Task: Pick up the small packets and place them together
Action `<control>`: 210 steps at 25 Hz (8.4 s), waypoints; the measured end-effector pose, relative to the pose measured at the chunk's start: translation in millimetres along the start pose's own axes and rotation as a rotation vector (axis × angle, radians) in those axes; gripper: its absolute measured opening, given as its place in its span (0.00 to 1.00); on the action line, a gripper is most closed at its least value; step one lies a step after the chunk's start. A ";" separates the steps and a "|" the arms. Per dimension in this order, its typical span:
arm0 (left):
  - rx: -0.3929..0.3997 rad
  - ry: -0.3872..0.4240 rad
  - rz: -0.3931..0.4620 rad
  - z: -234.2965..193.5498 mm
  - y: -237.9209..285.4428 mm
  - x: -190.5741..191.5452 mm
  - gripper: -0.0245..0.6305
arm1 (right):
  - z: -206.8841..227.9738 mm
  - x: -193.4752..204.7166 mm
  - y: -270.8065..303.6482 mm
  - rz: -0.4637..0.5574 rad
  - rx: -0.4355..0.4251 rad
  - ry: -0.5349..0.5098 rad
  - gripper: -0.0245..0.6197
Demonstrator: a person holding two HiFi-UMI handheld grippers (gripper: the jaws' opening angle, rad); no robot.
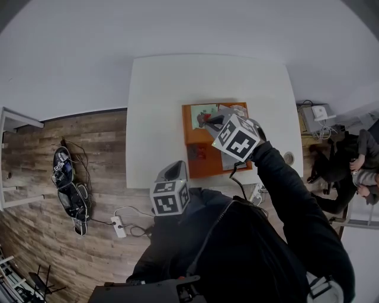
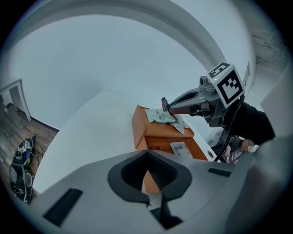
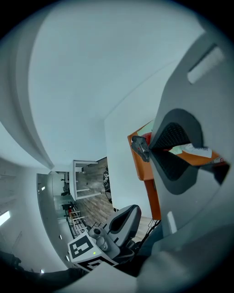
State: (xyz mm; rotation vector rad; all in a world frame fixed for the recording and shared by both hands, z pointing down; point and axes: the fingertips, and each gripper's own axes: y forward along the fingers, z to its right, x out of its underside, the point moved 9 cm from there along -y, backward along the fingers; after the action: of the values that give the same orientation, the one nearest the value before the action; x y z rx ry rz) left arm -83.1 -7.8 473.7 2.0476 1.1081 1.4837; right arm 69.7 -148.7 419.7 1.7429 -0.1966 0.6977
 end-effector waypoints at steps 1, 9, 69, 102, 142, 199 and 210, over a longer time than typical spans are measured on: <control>-0.001 -0.001 -0.001 -0.7 0.5 -0.2 0.04 | 1.0 -0.4 2.7 -0.003 -0.003 0.001 0.06; -0.004 -0.007 -0.001 -2.4 -0.2 2.3 0.04 | 3.1 -1.9 11.6 -0.017 -0.009 0.008 0.06; 0.007 0.022 -0.021 1.4 0.1 5.4 0.04 | -61.7 132.1 7.0 -0.332 -0.225 -0.097 0.34; 0.020 0.005 -0.016 5.7 8.7 2.4 0.04 | -67.9 133.1 29.1 -0.532 -0.251 -0.215 0.17; 0.038 0.029 -0.018 16.9 12.1 -3.6 0.04 | -10.8 64.9 -50.1 -0.189 -0.098 -0.122 0.13; 0.107 0.182 0.312 66.4 -1.4 -113.5 0.04 | 22.6 27.1 -155.0 0.776 0.300 0.398 0.15; 0.113 0.339 0.589 109.5 -39.0 -151.9 0.04 | 3.0 11.0 -182.0 0.886 0.484 0.389 0.04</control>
State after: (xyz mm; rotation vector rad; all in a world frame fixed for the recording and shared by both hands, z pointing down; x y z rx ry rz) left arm -17.3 -85.8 311.9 2.3925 0.7333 2.1544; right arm 166.4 -94.9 274.8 1.8943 -0.5815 1.8305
